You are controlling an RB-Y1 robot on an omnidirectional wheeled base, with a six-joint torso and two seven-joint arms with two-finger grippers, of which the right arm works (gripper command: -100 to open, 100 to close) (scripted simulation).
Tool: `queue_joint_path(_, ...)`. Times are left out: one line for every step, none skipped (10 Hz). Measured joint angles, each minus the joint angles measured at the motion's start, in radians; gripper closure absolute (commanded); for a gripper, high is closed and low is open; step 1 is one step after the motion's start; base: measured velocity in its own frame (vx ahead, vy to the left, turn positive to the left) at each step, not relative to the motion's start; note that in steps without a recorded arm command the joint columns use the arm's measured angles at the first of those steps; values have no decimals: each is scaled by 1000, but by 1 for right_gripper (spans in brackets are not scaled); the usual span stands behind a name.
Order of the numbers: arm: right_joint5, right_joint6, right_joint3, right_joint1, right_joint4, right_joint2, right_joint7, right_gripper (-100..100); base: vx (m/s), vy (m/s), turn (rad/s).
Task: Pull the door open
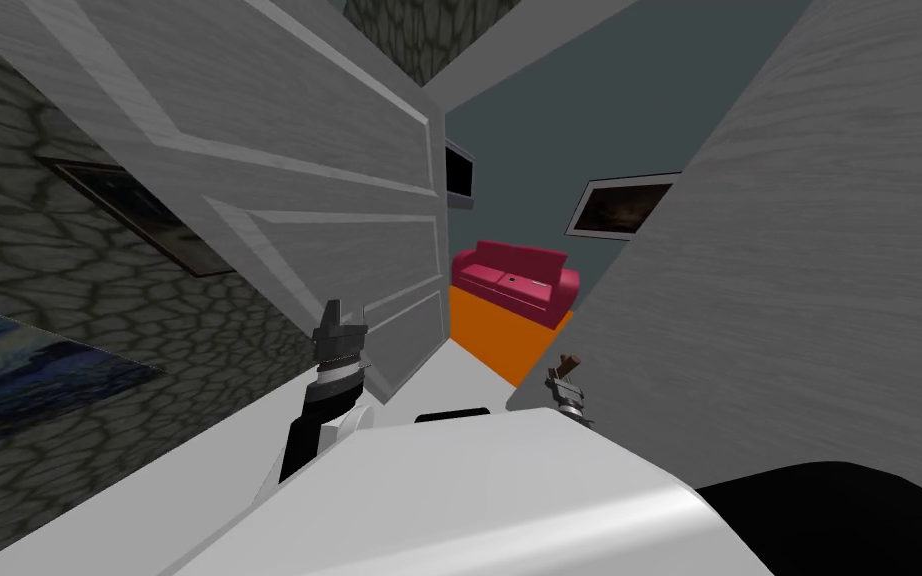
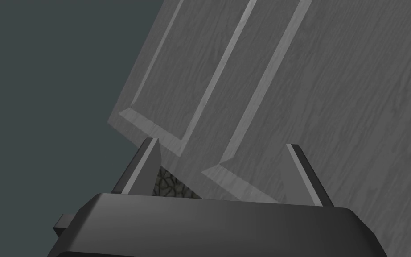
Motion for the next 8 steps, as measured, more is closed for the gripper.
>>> queue_joint_path(9, -8, 14, 3, -7, -7, -7, 100, -286, -20, 84)
queue_joint_path(20, -15, 31, 9, -18, -13, -13, 100, -249, -15, 63)
queue_joint_path(31, -19, 49, 12, -23, -16, -18, 100, -237, 5, 57)
queue_joint_path(42, -27, 67, 16, -25, -23, -28, 100, -233, 32, 46)
queue_joint_path(50, -31, 80, 22, -34, -30, -34, 100, -227, 13, 39)
queue_joint_path(58, -36, 94, 27, -39, -37, -40, 100, -102, 6, 15)
queue_joint_path(61, -35, 99, 30, -38, -35, -42, 100, -148, -5, 46)
queue_joint_path(69, -42, 110, 31, -36, -38, -46, 100, -232, -49, 77)
